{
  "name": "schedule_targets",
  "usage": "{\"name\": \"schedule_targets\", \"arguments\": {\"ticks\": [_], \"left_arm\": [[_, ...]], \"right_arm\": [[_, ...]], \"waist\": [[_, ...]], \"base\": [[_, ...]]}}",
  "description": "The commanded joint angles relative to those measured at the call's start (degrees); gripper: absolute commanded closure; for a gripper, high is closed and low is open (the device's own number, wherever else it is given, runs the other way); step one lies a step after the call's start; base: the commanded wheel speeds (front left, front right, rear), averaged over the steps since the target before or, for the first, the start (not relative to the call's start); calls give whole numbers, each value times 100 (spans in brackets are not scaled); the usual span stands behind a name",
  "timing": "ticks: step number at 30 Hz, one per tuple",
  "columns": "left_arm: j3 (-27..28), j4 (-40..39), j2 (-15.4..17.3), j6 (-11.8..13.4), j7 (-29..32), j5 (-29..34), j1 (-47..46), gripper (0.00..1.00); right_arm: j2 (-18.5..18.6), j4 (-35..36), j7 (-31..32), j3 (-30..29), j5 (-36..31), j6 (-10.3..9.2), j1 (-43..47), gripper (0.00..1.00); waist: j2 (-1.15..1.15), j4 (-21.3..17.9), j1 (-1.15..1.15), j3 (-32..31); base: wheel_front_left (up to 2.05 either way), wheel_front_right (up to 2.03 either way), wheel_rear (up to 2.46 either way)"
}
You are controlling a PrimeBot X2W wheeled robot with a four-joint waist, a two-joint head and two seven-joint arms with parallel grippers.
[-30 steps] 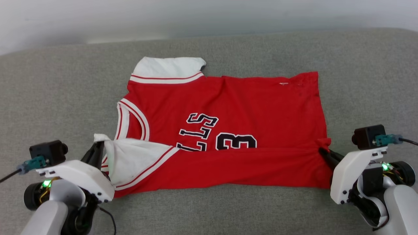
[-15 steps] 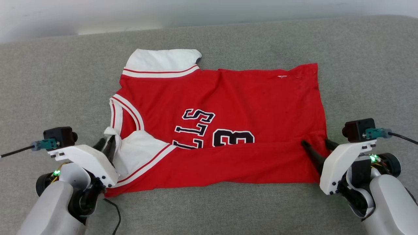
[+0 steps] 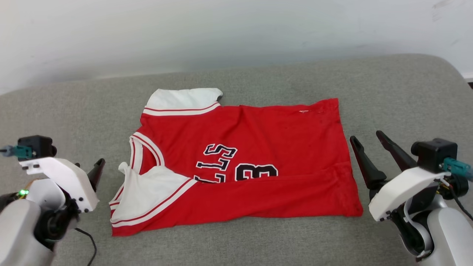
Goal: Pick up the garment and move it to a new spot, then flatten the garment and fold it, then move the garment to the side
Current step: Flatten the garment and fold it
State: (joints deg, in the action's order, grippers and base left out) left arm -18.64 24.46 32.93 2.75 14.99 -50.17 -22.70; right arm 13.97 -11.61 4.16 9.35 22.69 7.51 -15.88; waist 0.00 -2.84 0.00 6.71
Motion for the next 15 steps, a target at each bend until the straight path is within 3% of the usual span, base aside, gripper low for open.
{"name": "schedule_targets", "arguments": {"ticks": [1,8,15], "left_arm": [[-34,-162,123,2,199,-37,51,0],[-92,-1154,974,113,1800,-416,393,0],[-16,-1786,1208,442,2570,-957,1008,0]], "right_arm": [[-35,94,16,-41,-14,-4,145,0],[-129,659,317,-254,-155,-4,589,0],[-291,985,499,-404,-207,-4,731,0]], "waist": [[0,-73,0,-135],[0,-240,0,-115],[0,-478,0,244]], "base": [[0,0,0],[0,0,0],[0,0,0]]}}
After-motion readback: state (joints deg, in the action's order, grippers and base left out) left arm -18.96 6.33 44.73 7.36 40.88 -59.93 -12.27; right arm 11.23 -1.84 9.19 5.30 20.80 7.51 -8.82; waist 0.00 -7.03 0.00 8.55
